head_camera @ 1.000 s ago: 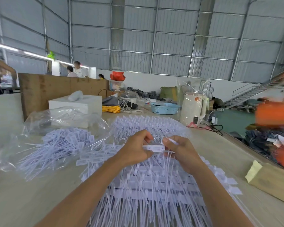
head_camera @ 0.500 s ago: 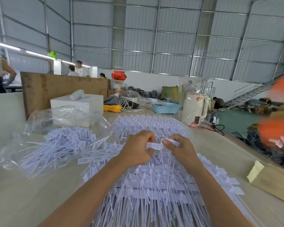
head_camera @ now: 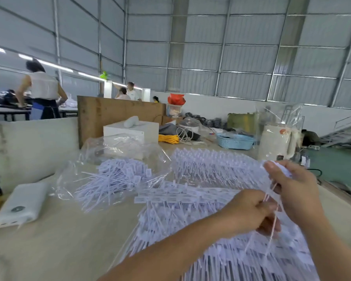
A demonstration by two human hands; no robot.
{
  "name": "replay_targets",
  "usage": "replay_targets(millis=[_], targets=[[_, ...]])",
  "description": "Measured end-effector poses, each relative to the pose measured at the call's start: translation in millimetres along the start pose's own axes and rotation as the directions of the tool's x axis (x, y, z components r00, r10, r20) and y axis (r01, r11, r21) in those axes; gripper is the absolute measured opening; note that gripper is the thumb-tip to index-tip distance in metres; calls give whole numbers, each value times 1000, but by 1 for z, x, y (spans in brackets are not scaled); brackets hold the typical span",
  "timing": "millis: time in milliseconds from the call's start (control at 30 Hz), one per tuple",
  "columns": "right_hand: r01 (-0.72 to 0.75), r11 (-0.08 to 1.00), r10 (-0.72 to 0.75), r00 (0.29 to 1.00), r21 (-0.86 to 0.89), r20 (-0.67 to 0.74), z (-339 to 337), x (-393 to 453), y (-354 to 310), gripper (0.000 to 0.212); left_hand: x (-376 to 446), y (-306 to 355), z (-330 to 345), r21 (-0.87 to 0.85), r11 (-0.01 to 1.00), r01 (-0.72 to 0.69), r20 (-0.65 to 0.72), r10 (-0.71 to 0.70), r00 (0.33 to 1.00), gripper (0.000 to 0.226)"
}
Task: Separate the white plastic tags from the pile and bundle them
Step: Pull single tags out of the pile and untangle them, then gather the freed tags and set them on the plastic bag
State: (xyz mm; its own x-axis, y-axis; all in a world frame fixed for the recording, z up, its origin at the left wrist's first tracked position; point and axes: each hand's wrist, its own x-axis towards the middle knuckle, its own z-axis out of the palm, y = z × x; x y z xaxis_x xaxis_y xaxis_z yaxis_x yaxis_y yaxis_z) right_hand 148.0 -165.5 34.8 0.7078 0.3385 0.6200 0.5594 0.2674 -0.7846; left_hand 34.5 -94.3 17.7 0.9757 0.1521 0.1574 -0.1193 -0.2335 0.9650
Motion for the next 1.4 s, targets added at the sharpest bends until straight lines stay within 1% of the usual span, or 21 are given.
replay_targets(millis=[67, 100, 167, 200, 233, 300, 333, 400, 467, 533, 600, 633, 667, 733, 767, 833, 933, 1133, 1267, 1300, 1400], targets=[[-31, 994, 35, 999, 102, -38, -1, 1, 0, 26, 1, 11, 1, -73, 997, 17, -71, -22, 997, 27], [-13, 995, 20, 998, 99, -65, 0, 1, 1, 26, 0, 15, 2, -103, 994, 25, -72, -33, 997, 27], [56, 998, -58, 990, -20, -128, 4, 1, 4, 25, -3, 20, 2, -47, 998, 31, -70, -35, 997, 27], [83, 994, -93, 982, -69, -162, 7, 1, 5, 24, -5, 20, 1, 63, 998, 18, -95, -12, 995, 25], [96, 992, -110, 976, -80, -190, 9, 1, 6, 22, -5, 18, -2, 231, 973, -7, -144, 42, 989, 22], [98, 994, -106, 977, -52, -187, 15, 0, 6, 20, -7, 17, -16, 553, 832, -37, -236, 198, 951, 17], [75, 997, -75, 986, -4, -148, 18, -1, 6, 21, -9, 16, -27, 636, 771, -30, -261, 251, 932, 16], [-6, 997, 8, 1000, 72, -28, 25, -4, 8, 30, -16, 18, -54, 688, 726, 0, -324, 306, 895, 19], [-77, 997, 76, 996, 23, 46, 29, -8, 12, 41, -28, 17, -90, 683, 727, 77, -451, 336, 827, 27], [-114, 993, 115, 992, -30, 54, 34, -10, 18, 37, -46, 12, -135, 681, 714, 166, -593, 404, 696, 35], [-139, 989, 141, 989, -50, 52, 35, -11, 24, 30, -64, 0, -179, 667, 686, 292, -694, 428, 579, 31], [-150, 987, 153, 987, -60, 51, 36, -11, 26, 27, -73, -8, -201, 655, 665, 359, -726, 421, 544, 30], [-159, 985, 162, 985, -68, 53, 38, -12, 27, 26, -81, -19, -221, 641, 638, 426, -748, 396, 533, 28], [-173, 983, 177, 982, -64, 64, 40, -13, 27, 24, -95, -40, -251, 614, 587, 527, -774, 316, 549, 18], [-178, 982, 182, 981, -63, 70, 41, -14, 27, 23, -99, -49, -261, 611, 556, 563, -775, 275, 569, 22], [-191, 980, 196, 977, -60, 89, 42, -15, 28, 21, -100, -63, -275, 650, 469, 597, -740, 213, 638, 30], [-207, 976, 215, 969, -73, 125, 43, -16, 29, 18, -93, -76, -285, 717, 314, 623, -685, 151, 713, 27], [-231, 970, 240, 954, -72, 180, 45, -20, 28, 13, -77, -91, -280, 686, -34, 727, -721, 102, 686, 39], [-243, 967, 254, 942, -77, 218, 49, -23, 27, 13, -76, -98, -278, 682, -262, 682, -669, 151, 727, 41], [-250, 964, 263, 934, -86, 240, 50, -25, 27, 13, -77, -99, -278, 670, -291, 683, -671, 156, 725, 40], [-259, 959, 283, 910, -116, 304, 54, -30, 28, 11, -81, -100, -280, 642, -304, 704, -691, 168, 703, 39]])
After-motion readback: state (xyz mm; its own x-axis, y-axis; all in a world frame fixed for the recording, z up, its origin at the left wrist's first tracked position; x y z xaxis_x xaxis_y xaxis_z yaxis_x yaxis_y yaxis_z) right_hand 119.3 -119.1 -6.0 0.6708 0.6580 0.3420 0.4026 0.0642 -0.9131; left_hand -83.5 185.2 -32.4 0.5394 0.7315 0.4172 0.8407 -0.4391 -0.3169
